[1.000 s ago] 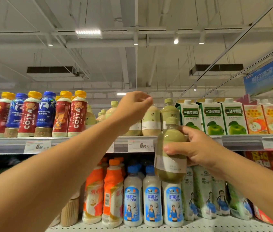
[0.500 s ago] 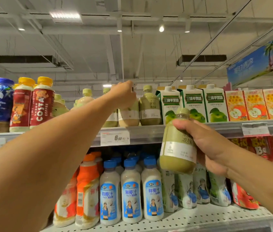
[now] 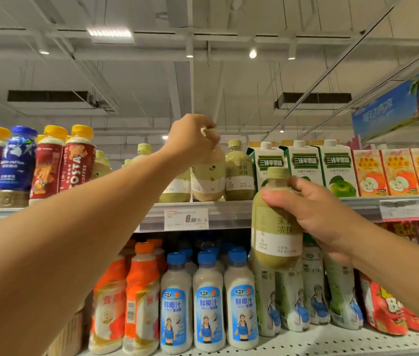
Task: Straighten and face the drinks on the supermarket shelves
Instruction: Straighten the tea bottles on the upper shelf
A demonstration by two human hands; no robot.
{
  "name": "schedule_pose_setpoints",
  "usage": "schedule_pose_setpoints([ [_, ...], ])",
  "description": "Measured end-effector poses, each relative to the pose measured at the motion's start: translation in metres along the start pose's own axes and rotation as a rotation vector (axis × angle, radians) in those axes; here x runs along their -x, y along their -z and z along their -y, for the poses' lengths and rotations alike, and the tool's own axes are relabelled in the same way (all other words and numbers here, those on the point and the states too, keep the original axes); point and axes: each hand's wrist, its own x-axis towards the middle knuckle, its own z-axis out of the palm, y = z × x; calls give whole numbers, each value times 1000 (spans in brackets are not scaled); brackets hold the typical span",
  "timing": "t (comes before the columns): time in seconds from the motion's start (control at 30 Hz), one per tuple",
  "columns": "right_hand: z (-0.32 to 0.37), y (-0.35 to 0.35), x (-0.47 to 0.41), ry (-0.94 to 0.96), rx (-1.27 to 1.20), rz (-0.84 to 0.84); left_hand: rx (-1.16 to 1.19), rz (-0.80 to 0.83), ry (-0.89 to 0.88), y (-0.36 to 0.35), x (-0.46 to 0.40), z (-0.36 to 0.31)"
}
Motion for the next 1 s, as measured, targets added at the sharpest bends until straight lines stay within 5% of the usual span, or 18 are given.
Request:
schedule_pose_setpoints([
  [0.2, 49, -15, -34, 154, 110, -37, 169, -113, -11, 58, 17, 0],
  [0.33, 75, -39, -76, 189, 263, -16, 32, -81, -16, 98, 35, 18],
  [1.0, 66, -91, -148, 10, 816, 57, -149, -78, 40, 143, 55, 85],
])
